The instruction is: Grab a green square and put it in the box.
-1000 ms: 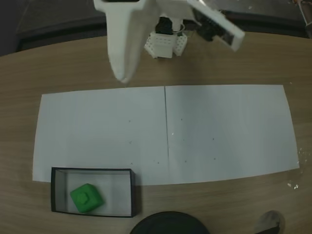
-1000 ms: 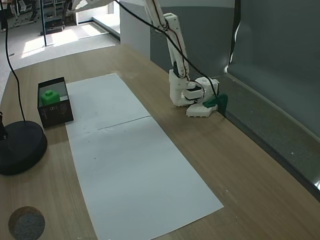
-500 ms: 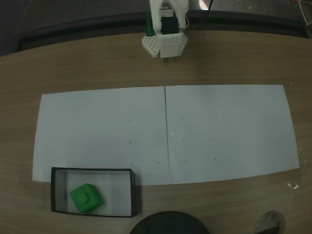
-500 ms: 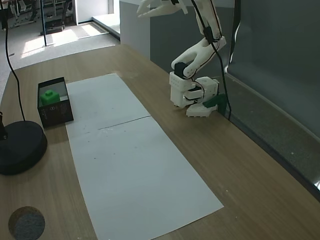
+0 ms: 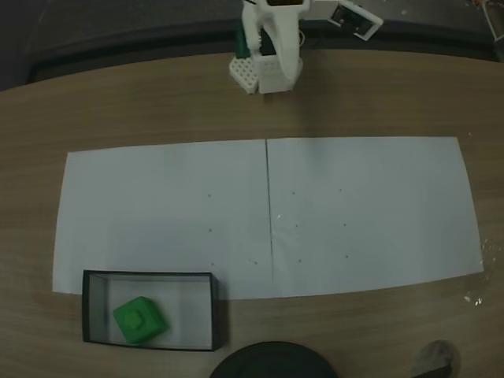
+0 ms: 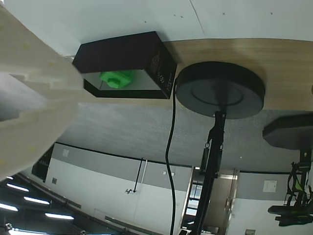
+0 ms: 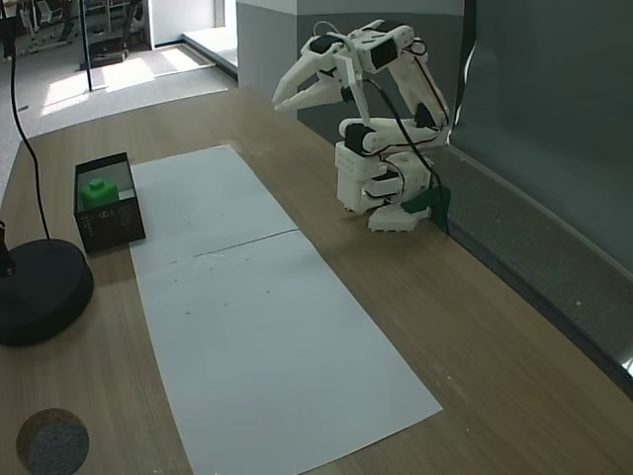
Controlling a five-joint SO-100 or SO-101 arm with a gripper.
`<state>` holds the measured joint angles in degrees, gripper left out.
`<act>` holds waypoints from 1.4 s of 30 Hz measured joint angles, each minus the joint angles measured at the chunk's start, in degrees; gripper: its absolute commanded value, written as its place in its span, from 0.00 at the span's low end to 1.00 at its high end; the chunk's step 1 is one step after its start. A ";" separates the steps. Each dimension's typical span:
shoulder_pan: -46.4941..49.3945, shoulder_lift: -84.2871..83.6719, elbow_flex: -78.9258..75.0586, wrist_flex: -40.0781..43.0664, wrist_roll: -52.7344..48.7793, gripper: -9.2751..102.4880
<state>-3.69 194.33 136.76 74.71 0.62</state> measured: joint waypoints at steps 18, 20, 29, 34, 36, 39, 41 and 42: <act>4.92 3.25 39.46 -23.99 0.53 0.08; 5.36 2.99 41.40 -24.52 2.55 0.08; 5.01 3.08 40.96 -13.01 8.17 0.08; 4.04 3.25 39.11 -2.64 8.26 0.08; 3.43 3.25 38.85 -2.11 8.26 0.08; 3.78 3.25 38.76 -2.11 8.26 0.08; 3.60 3.25 38.76 -2.11 8.26 0.08; 3.60 3.25 38.76 -2.11 8.26 0.08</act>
<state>-0.09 197.58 175.52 72.60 8.88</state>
